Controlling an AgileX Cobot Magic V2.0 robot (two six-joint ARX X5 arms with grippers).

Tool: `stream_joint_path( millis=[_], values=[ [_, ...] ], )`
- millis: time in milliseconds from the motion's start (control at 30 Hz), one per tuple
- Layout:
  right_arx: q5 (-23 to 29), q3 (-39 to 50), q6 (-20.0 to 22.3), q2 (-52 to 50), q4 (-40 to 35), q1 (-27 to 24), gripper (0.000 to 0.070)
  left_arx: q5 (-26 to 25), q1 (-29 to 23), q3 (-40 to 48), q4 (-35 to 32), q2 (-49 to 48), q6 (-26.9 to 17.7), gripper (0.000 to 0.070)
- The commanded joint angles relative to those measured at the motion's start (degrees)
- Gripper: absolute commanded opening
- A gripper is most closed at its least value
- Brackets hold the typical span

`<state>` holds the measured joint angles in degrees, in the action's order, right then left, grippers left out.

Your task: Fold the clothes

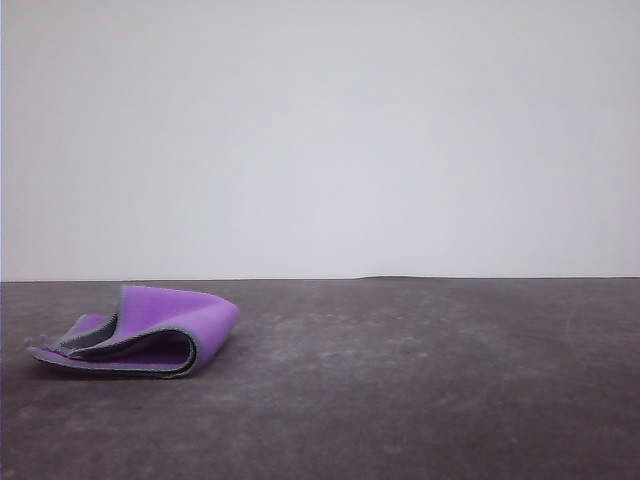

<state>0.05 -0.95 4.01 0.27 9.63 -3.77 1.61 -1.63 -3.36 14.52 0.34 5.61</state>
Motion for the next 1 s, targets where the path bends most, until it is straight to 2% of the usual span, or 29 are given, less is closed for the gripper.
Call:
stream_joint_path(
  millis=[0,967],
  values=[
    [0.00,0.24,-0.98,-0.07,-0.64,0.04,0.0015,-0.13,0.02,1.01,0.66,-0.04,0.26,0.0016],
    [0.00,0.24,-0.98,-0.07,-0.64,0.04,0.0015,-0.13,0.02,1.01,0.63,-0.04,0.26,0.0016]
  ],
)
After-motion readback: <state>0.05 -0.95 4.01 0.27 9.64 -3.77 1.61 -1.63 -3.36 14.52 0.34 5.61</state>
